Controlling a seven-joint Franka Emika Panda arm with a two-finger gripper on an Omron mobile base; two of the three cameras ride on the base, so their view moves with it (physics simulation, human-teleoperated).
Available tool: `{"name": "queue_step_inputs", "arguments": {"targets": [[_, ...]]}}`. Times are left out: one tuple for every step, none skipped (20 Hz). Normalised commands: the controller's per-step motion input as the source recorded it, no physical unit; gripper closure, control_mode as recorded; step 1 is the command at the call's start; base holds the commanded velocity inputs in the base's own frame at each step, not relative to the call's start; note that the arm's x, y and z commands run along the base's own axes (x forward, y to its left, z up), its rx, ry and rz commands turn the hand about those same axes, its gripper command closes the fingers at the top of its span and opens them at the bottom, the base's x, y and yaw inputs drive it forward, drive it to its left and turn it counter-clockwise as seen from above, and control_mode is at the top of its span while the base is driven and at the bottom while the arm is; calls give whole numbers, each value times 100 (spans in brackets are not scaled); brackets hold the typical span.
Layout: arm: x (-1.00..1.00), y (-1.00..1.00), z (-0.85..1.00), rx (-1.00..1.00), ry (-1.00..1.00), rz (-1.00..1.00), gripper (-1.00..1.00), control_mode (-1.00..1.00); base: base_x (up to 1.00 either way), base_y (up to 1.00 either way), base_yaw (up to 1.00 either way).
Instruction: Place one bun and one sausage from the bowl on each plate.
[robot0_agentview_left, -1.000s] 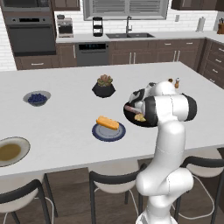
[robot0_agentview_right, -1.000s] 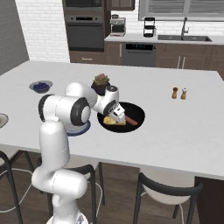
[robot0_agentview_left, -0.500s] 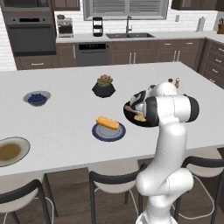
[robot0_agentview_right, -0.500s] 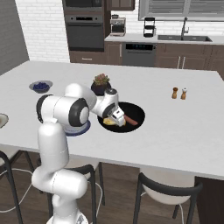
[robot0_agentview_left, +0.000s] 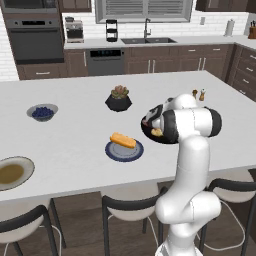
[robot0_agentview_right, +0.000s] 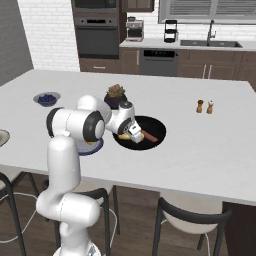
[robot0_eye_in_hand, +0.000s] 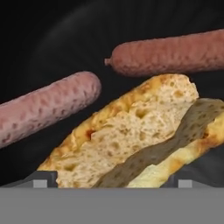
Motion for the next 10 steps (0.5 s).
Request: {"name": "queue_step_inputs", "arguments": {"targets": [[0,0,-2,0,0,-2,-100,-100,0,0,0],[0,0,-8,0,0,-1,100,-100,0,0,0],[0,0,-6,0,0,0,100,-100,0,0,0],[0,0,-1,0,0,0,100,-100,0,0,0],[0,0,0,0,0,0,100,-100,0,0,0],[0,0,0,0,0,-1,100,-100,0,0,0],[0,0,0,0,0,0,100,-100,0,0,0],[0,0,0,0,0,0,100,-100,0,0,0],[0,0,0,0,0,0,100,-100,0,0,0],[0,0,0,0,0,0,100,-100,0,0,0]]}}
